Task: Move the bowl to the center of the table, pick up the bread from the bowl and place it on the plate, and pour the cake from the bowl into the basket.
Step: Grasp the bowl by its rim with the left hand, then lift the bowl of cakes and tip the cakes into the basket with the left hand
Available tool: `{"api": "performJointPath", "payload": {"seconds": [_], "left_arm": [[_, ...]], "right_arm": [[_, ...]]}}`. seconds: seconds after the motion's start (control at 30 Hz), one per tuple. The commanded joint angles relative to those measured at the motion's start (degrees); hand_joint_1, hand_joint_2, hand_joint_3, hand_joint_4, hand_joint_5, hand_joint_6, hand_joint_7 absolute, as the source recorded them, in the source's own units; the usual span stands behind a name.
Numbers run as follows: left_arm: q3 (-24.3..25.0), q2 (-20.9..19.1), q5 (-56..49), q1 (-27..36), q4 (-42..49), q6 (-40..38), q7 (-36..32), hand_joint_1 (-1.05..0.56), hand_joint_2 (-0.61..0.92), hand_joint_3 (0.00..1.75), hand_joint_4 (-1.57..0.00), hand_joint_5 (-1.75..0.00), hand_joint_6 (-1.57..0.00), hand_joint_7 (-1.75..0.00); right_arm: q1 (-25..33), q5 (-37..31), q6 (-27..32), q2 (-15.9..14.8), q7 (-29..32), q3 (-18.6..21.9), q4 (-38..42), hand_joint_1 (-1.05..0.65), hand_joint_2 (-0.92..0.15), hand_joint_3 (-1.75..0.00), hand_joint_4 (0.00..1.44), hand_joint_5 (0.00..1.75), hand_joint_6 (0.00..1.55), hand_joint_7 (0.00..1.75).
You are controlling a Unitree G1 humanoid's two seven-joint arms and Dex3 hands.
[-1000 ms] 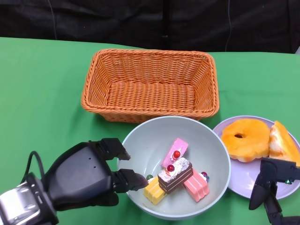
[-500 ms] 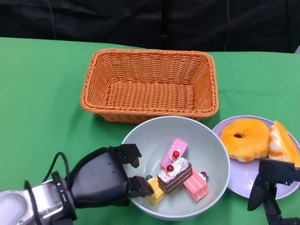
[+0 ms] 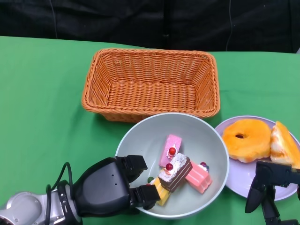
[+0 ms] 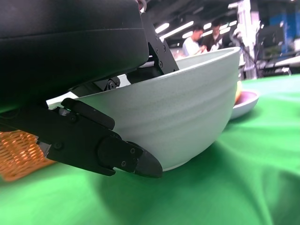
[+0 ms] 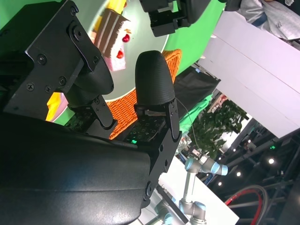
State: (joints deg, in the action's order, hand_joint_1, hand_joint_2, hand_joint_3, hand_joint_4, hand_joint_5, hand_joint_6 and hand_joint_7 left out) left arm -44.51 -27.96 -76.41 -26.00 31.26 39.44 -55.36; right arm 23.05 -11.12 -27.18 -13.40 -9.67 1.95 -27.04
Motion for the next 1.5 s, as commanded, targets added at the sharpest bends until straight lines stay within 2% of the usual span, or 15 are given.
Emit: {"api": "performJointPath", "payload": {"seconds": [0.03,0.07,0.23,0.27,0.3,0.4,0.5,0.6,0.83,0.93,1.1,1.2,1.23,1.33,1.5], "left_arm": [[1.0,-2.2,2.3,-0.2,-3.6,1.0,-2.0,-0.35,0.91,0.28,-0.97,-1.75,-0.72,-1.66],[1.7,-2.7,3.2,0.3,-5.2,1.6,-2.0,-0.34,0.91,0.28,-0.97,-1.75,-0.72,-1.67],[5.7,-5.7,8.4,4.4,-14.3,3.3,1.2,-0.28,0.76,0.59,-0.96,-1.75,-0.71,-1.74],[7.1,-6.3,10.9,5.8,-16.5,3.6,3.8,-0.27,0.68,0.72,-0.96,-1.75,-0.72,-1.75],[8.7,-7.0,14.2,7.4,-19.1,3.7,7.2,-0.26,0.55,0.93,-0.97,-1.75,-0.73,-1.75],[12.7,-8.8,23.7,11.1,-26.1,3.7,18.6,-0.23,0.34,1.23,-1.0,-1.75,-0.76,-1.75],[16.0,-9.0,31.2,14.1,-31.1,3.8,26.9,-0.17,0.2,1.36,-1.02,-1.75,-0.77,-1.75],[19.4,-8.0,39.1,16.8,-36.1,2.8,33.9,-0.15,0.13,1.48,-1.04,-1.75,-0.79,-1.75],[25.2,-4.3,49.5,17.9,-42.1,1.1,45.2,-0.2,0.1,1.64,-1.05,-1.75,-0.8,-1.75],[27.5,-2.6,52.7,17.1,-44.5,-0.9,49.2,-0.25,0.17,1.63,-1.03,-1.75,-0.78,-1.75],[29.8,1.0,57.8,15.8,-47.6,-5.8,55.5,-0.27,0.2,1.63,-1.06,-1.75,-0.81,-1.75],[29.6,6.7,62.4,13.9,-47.6,-11.3,57.3,-0.25,0.19,1.66,-1.04,-1.75,-0.83,-1.75],[29.6,8.5,63.3,13.2,-47.1,-12.6,57.7,-0.18,0.17,1.67,-1.04,-1.75,-0.83,-1.75],[29.7,12.8,64.2,11.3,-44.3,-14.7,58.2,-0.09,0.16,1.69,-1.04,-1.75,-0.83,-1.75],[30.1,18.4,63.8,8.2,-38.3,-16.1,57.4,-0.06,0.17,1.71,-1.04,-1.75,-0.84,-1.73]], "right_arm": [[0.1,0.5,0.0,0.1,0.4,0.0,-0.3,0.26,-0.21,-1.75,0.99,1.75,0.82,1.53],[0.1,0.6,0.0,0.2,0.4,0.0,-0.3,0.26,-0.21,-1.75,0.99,1.75,0.83,1.53],[0.1,0.5,0.4,0.4,0.5,-0.1,-0.3,0.26,-0.22,-1.75,0.99,1.75,0.83,1.53],[0.1,0.1,0.4,0.5,0.7,0.0,-0.3,0.25,-0.22,-1.75,0.99,1.75,0.83,1.53],[0.2,-0.2,0.4,0.7,1.0,0.1,-0.4,0.25,-0.21,-1.75,0.99,1.75,0.83,1.53],[0.3,0.2,0.7,1.2,1.3,0.1,0.0,0.23,-0.23,-1.72,0.98,1.75,0.82,1.53],[0.1,1.4,0.8,1.6,1.3,0.0,0.7,0.22,-0.27,-1.68,0.97,1.75,0.81,1.53],[-0.2,1.1,0.9,1.5,1.3,0.2,1.2,0.21,-0.29,-1.66,0.96,1.75,0.8,1.54],[-0.4,0.9,0.3,1.6,1.7,0.3,2.0,0.21,-0.28,-1.66,0.97,1.75,0.79,1.54],[-0.4,0.5,0.1,1.6,1.8,0.1,2.4,0.21,-0.28,-1.65,0.97,1.75,0.79,1.53],[-0.5,-0.1,0.1,1.8,2.1,-0.2,2.8,0.22,-0.24,-1.68,0.97,1.75,0.8,1.53],[-0.7,-0.2,0.0,1.9,2.3,-0.4,3.0,0.23,-0.23,-1.71,0.99,1.75,0.81,1.53],[-0.8,-0.3,0.0,2.0,2.4,-0.5,3.0,0.22,-0.22,-1.72,0.99,1.75,0.81,1.54],[-0.7,-0.4,0.1,1.9,2.3,-0.7,3.2,0.23,-0.22,-1.74,0.99,1.75,0.82,1.53],[-0.6,-0.2,-0.6,1.6,2.2,-1.0,4.0,0.26,-0.22,-1.75,0.98,1.75,0.82,1.53]]}}
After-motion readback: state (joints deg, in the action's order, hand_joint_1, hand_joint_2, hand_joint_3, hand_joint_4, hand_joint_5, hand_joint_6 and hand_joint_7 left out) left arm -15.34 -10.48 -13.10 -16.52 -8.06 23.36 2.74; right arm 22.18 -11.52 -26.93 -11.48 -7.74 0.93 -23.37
